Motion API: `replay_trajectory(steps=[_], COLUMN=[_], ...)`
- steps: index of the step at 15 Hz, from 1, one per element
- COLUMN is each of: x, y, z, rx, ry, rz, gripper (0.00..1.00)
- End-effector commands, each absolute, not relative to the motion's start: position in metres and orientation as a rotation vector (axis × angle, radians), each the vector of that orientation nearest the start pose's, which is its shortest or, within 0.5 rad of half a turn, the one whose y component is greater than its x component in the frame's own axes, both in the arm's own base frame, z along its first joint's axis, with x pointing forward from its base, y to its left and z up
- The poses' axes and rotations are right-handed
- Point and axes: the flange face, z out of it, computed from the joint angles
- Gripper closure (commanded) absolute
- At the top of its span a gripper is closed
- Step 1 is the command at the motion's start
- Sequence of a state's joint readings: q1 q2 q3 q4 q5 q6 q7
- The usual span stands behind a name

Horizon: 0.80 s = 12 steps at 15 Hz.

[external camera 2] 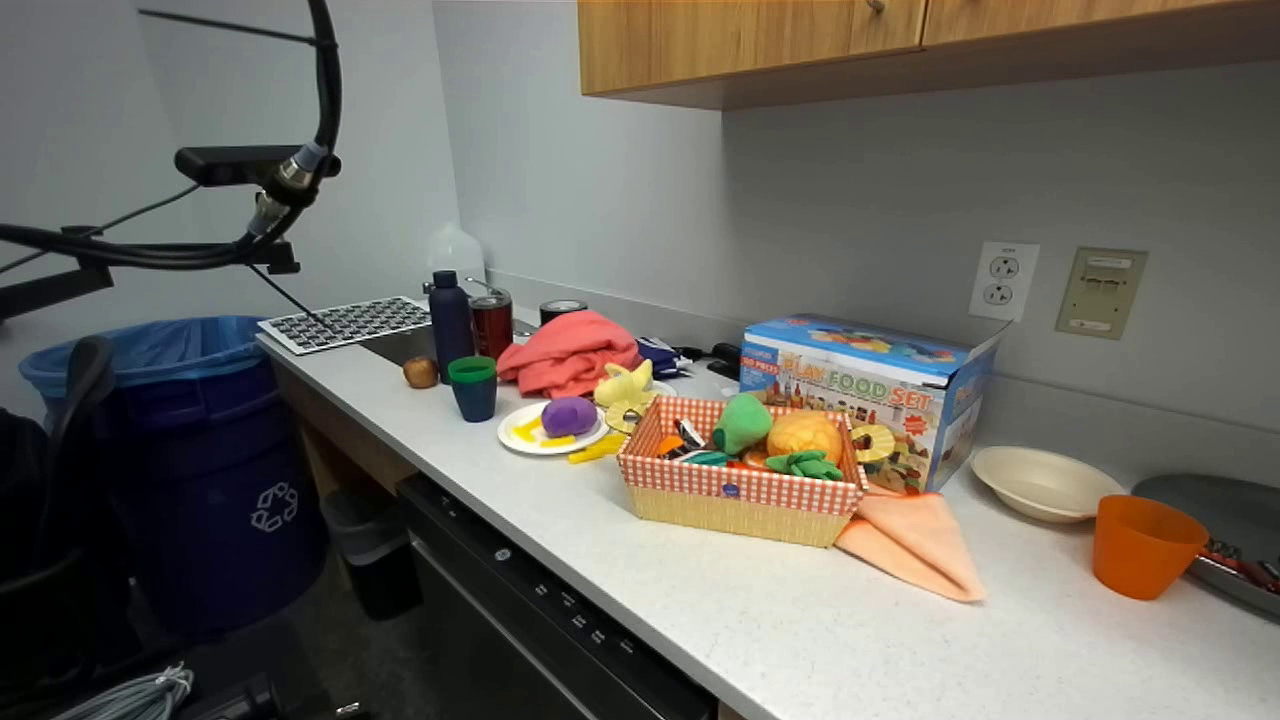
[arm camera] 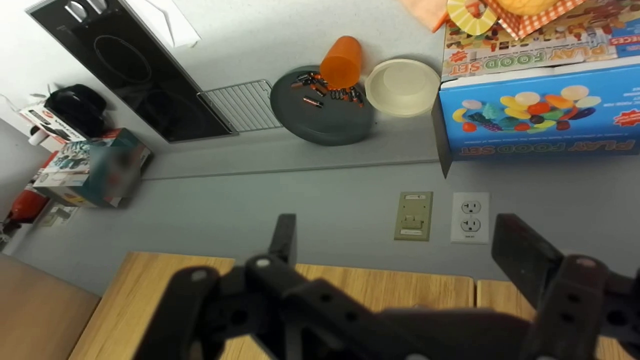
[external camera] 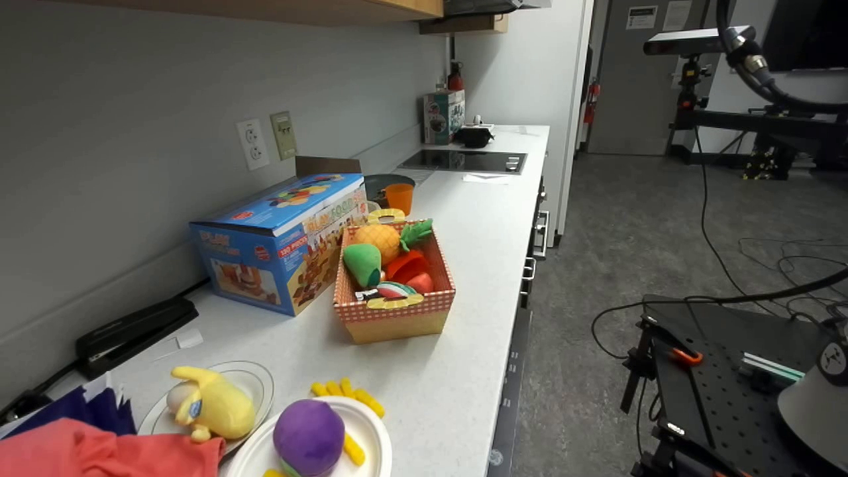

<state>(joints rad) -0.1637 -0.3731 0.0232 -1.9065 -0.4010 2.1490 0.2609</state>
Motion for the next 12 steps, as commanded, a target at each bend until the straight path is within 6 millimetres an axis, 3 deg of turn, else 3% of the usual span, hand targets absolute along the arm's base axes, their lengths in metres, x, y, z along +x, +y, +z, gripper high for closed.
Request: replay_trajectory(steps=[1, 12], x=[0.4697, 0.4734], y=[-0.0811, -0.0876], z=[0.7219, 0.7269], rx=[-3.290, -3.275], ry=[0.477, 0.513], rz=[-1.093, -1.126], gripper=[0.00, 0.00])
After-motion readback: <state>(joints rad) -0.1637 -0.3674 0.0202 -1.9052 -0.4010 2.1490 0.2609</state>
